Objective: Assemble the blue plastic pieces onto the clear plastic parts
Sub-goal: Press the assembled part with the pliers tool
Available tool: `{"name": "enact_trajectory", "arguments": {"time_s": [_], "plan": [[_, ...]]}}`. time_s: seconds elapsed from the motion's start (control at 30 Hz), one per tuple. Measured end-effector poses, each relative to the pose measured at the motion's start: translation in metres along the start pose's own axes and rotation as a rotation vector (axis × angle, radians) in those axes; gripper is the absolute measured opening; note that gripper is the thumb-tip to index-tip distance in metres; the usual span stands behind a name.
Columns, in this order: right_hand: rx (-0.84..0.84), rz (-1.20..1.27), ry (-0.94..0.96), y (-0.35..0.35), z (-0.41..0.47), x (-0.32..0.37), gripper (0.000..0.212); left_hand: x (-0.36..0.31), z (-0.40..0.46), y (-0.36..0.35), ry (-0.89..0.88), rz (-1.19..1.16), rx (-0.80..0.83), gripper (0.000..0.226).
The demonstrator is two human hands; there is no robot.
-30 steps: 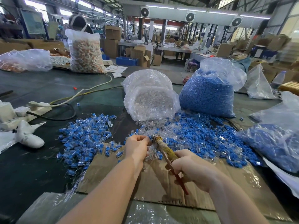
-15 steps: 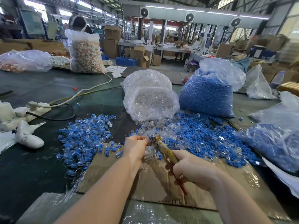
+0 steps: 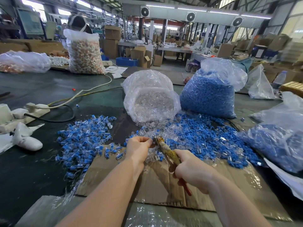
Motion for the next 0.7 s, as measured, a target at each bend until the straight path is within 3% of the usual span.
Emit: {"name": "enact_trajectory", "arguments": {"time_s": [0.3, 0.5, 0.7], "plan": [[0.004, 0.050, -0.052, -0.002, -0.002, -0.010, 0.027, 0.009, 0.001, -0.002, 0.004, -0.015, -0.006, 0.009], [0.093, 0.099, -0.044, -0.007, -0.007, -0.006, 0.025, 0.007, 0.004, 0.002, -0.028, -0.006, -0.038, 0.009], [0.030, 0.048, -0.060, -0.003, -0.004, -0.012, 0.026, 0.004, 0.002, 0.002, -0.032, 0.024, -0.034, 0.006]]}}
Point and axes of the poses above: each hand's wrist, its own z-axis towards the middle knuckle, its own y-axis out of the back of the hand, x = y × z, the point moved 10 cm from there along z, towards the middle knuckle, and after that the axes turned 12 degrees about x, right-handed, at the moved point
